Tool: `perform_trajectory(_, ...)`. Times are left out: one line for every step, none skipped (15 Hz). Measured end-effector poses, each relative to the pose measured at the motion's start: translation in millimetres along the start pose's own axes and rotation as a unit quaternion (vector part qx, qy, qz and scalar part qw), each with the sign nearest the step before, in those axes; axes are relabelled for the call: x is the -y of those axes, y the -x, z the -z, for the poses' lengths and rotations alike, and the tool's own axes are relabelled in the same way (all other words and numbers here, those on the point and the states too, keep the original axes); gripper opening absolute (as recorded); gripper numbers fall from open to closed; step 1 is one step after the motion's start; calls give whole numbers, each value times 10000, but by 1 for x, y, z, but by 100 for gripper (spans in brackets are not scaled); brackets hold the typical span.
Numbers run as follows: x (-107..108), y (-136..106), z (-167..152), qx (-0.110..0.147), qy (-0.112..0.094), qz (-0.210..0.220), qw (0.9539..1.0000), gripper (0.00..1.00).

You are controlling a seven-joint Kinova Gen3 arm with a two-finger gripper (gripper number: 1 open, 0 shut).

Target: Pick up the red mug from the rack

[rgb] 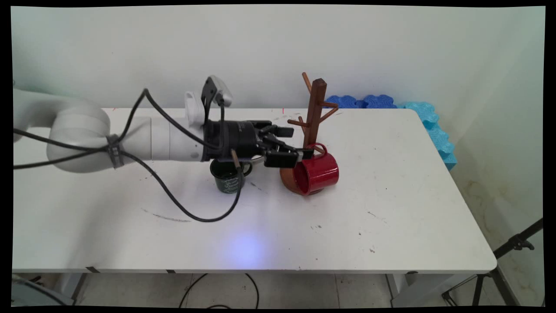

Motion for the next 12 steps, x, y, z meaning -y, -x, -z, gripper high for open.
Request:
perform_trajectory(-1, 2, 0, -5, 12, 8, 10000, 100)
perform_trajectory(-3, 5, -1, -14, 31, 23, 10000, 100)
perform_trajectory(-5, 8, -2, -25, 50, 45, 10000, 100)
perform_trajectory(-7, 11, -3, -31, 62, 66, 10000, 100)
perform_trajectory(-9, 14, -4, -33, 71, 83, 9999, 100)
perform_trajectory(-10, 17, -5, -15, 58, 110, 9999, 100)
perform_trajectory(-11, 21, -5, 13, 34, 141, 9999, 100)
perform_trajectory(-12, 24, -6, 45, 6, 173, 9998, 100)
perform_trajectory(-13, 26, -6, 65, -10, 195, 9998, 100)
perform_trajectory(-14, 30, -6, 100, -31, 227, 9997, 100)
perform_trajectory(-14, 32, -6, 121, -45, 250, 9996, 100)
perform_trajectory(-15, 36, -6, 154, -67, 281, 9995, 100)
